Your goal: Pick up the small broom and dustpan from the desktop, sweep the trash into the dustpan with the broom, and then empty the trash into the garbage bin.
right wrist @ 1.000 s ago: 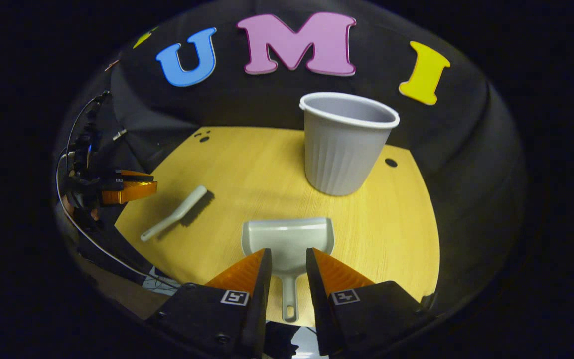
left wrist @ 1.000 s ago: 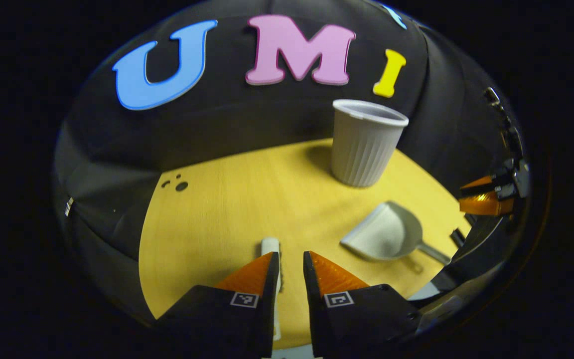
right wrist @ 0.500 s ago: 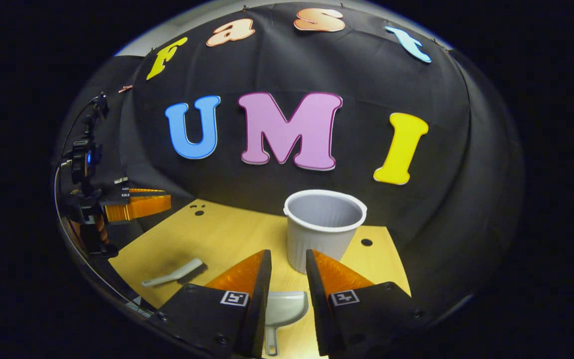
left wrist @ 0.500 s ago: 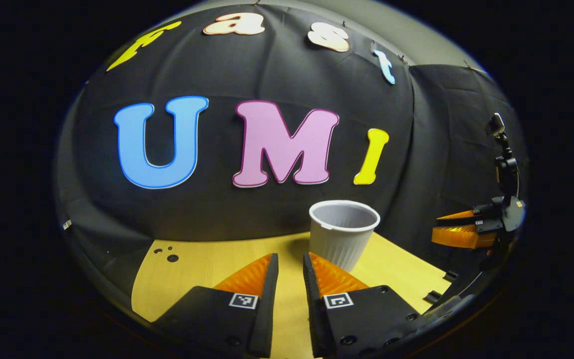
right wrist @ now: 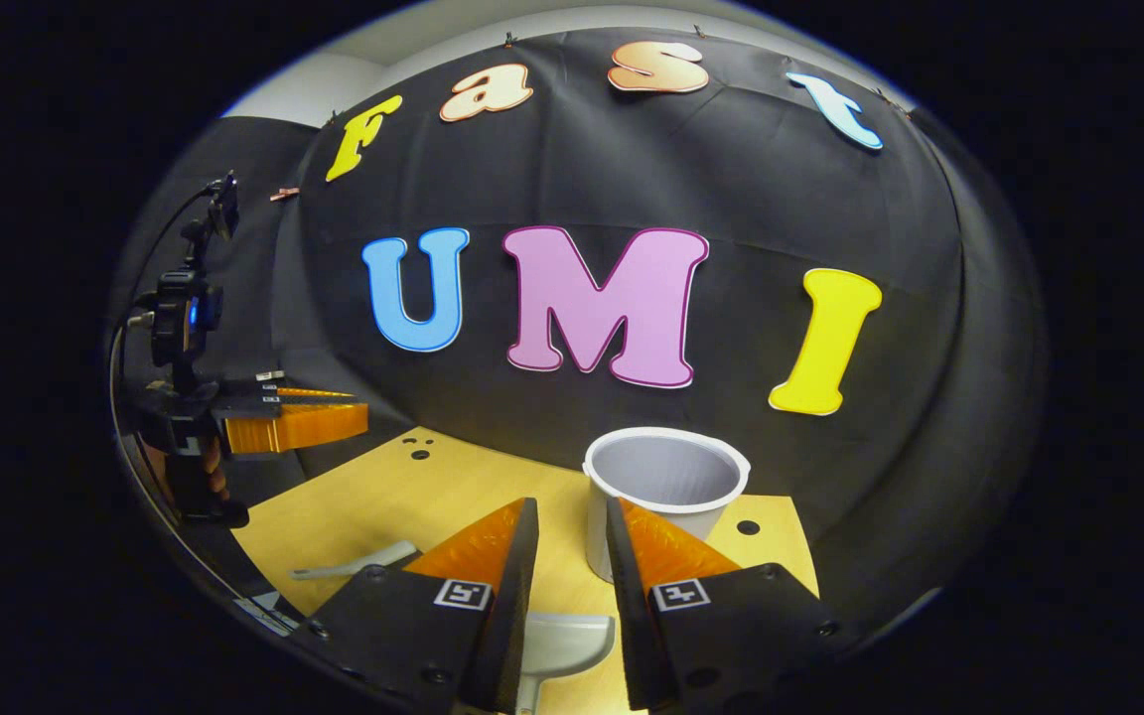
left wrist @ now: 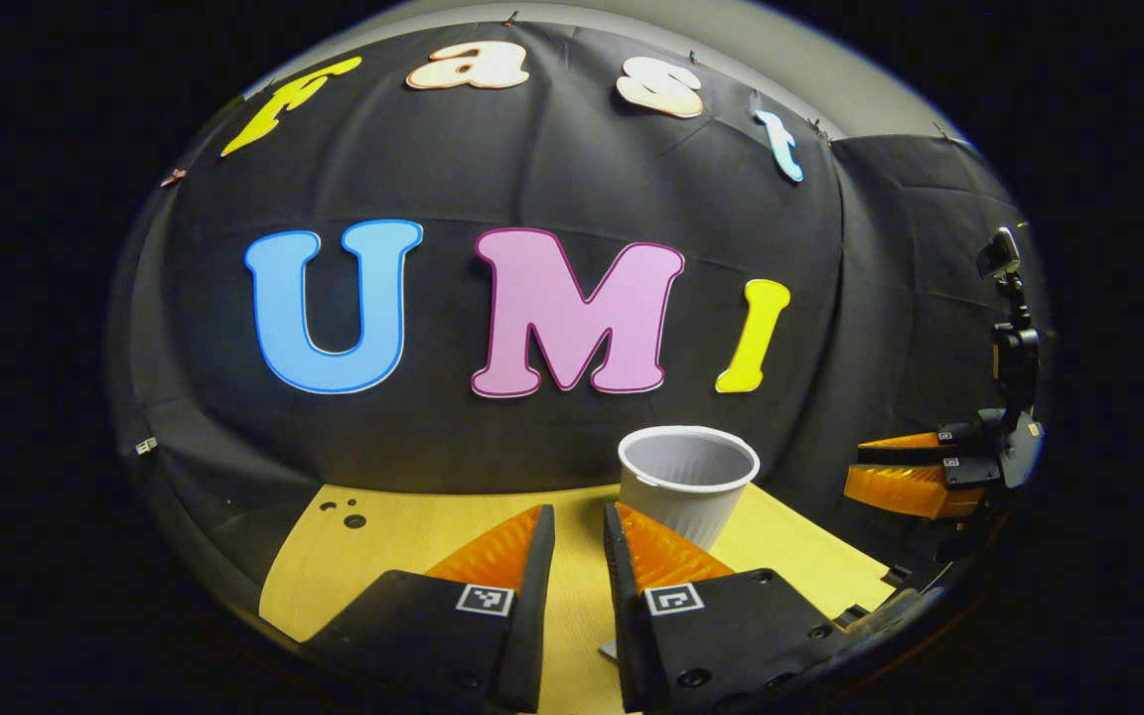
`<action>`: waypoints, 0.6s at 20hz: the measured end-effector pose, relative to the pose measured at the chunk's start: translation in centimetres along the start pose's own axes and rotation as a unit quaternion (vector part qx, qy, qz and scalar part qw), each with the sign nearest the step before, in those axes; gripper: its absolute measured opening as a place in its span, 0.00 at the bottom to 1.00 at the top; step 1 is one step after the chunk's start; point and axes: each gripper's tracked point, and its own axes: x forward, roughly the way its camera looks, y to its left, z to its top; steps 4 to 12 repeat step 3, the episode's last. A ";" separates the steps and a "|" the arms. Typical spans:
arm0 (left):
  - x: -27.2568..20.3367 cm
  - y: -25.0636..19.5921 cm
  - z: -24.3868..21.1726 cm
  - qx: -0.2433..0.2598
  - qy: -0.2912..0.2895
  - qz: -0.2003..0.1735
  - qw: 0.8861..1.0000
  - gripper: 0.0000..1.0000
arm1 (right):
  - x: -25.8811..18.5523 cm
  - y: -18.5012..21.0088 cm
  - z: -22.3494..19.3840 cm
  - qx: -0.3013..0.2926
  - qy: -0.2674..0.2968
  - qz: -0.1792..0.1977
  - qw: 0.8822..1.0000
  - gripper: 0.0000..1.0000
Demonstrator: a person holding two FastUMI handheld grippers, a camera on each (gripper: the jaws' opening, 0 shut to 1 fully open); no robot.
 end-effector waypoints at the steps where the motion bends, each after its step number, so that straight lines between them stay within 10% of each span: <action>1: -0.2 -0.2 0.0 0.001 0.000 0.007 1.000 0.34 | -0.3 -0.3 0.2 0.003 -0.006 0.005 1.000 0.45; 12: -0.5 -0.8 0.2 0.004 -0.001 0.018 1.000 0.34 | -0.7 -0.6 0.4 0.009 -0.017 0.017 1.000 0.45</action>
